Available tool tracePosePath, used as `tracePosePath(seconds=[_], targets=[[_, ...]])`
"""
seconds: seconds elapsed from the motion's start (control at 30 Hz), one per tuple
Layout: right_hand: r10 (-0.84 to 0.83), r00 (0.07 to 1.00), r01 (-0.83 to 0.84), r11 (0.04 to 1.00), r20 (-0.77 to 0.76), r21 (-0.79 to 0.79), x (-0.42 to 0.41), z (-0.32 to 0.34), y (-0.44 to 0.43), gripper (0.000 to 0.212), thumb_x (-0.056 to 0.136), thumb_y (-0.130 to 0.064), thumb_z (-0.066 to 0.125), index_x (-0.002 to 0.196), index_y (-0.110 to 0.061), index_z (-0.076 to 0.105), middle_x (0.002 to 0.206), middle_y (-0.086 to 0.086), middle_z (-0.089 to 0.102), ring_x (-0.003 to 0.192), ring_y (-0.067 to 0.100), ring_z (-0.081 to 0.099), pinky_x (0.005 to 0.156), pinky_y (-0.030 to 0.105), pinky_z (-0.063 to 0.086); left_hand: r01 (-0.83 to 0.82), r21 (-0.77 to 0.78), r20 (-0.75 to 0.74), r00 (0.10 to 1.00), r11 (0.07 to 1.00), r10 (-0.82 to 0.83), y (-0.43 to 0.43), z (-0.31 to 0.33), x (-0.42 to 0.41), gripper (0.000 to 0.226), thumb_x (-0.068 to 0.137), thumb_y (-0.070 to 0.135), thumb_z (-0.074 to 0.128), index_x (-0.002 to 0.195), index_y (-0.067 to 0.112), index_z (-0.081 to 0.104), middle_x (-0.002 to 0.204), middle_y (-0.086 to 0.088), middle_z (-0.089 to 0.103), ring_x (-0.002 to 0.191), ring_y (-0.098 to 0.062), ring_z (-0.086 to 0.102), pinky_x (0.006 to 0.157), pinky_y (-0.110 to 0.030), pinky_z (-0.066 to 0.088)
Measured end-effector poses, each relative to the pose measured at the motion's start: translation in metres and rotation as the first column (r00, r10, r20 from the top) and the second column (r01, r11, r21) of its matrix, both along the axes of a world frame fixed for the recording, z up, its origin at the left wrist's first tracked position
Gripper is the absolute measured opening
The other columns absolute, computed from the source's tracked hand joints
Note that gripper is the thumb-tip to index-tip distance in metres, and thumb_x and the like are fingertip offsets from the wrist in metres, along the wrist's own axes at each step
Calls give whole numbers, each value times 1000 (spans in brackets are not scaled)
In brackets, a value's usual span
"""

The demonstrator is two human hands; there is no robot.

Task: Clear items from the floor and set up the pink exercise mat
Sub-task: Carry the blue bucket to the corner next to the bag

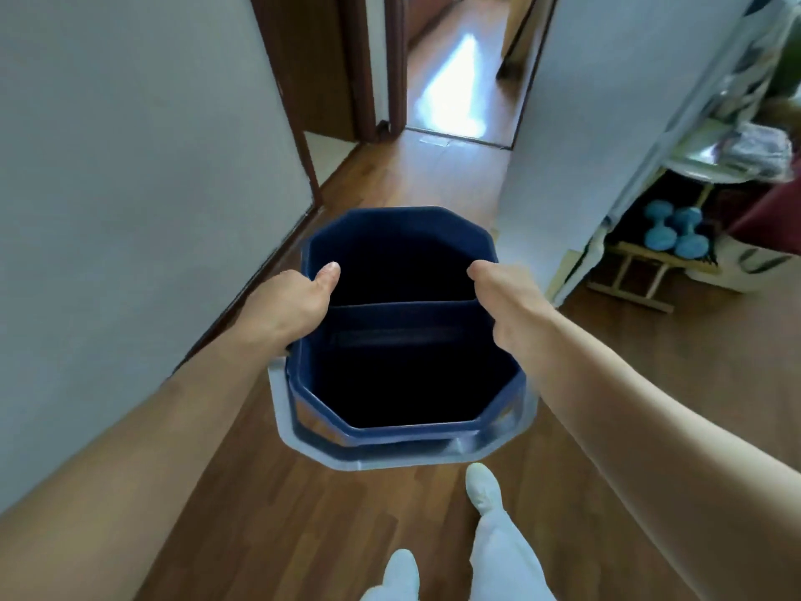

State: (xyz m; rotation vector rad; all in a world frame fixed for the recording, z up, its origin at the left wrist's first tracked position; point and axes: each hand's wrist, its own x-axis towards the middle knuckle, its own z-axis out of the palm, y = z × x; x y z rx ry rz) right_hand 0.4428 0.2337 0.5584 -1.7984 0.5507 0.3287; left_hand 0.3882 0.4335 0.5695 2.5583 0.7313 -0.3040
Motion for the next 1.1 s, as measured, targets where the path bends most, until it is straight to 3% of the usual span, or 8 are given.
tracePosePath(seconds=[0.13,0.2,0.3,0.47,0.73,0.9,1.03,1.1], targets=[[-135,990,133,990,29,54,-24,23,-61,8,88,-17,50,81,-16,54,79,2,54,78,21,54,76,34,47,203,43,34,978,978,-205,-47,18,16,68,92,65,26,82,5,56,96,-17,60,83,-32,54,81,-38,47],[-218,975,216,975,31,60,-36,27,-94,8,88,-19,52,84,-14,56,81,4,55,75,21,54,75,34,48,298,49,39,953,953,-300,-80,24,22,64,93,64,26,70,9,48,88,-12,55,83,-31,52,82,-38,46],[-379,925,377,923,12,71,-53,28,-149,32,85,-24,55,113,-8,59,96,8,62,88,27,61,85,43,54,423,56,40,904,904,-426,-140,28,33,65,92,65,26,75,7,52,77,-8,55,79,-29,53,75,-36,41],[-540,842,538,839,4,87,-75,29,-244,25,89,-22,53,110,-9,57,85,2,58,78,20,57,75,36,53,594,60,11,803,802,-596,-248,34,52,68,93,64,27,68,5,53,67,-7,55,61,-22,51,60,-33,37],[-769,638,769,639,45,26,-108,39,-445,14,89,-20,53,76,-14,49,77,1,53,70,19,53,74,35,51,827,-44,-9,560,560,-828,-487,25,87,70,88,70,29,70,7,55,74,-9,58,70,-30,61,70,-37,52],[-841,531,847,530,100,-41,-118,51,-563,17,89,-18,52,97,-4,47,71,-2,46,73,19,46,75,36,49,900,9,-5,437,437,-900,-627,32,93,68,91,66,29,68,6,52,69,-4,50,64,-22,49,57,-32,39],[-898,424,905,416,119,-85,-122,56,-647,23,87,-19,51,101,-2,49,70,-2,44,76,19,47,83,42,51,946,85,-7,314,312,-949,-734,36,100,65,93,64,27,87,4,52,88,-10,49,85,-30,51,74,-33,38],[-925,356,934,348,130,-86,-123,55,-689,33,87,-18,51,111,4,51,74,-2,50,83,21,53,92,45,49,962,69,2,263,263,-965,-787,36,106,63,93,63,28,84,5,49,79,-8,49,76,-26,49,70,-33,38]])
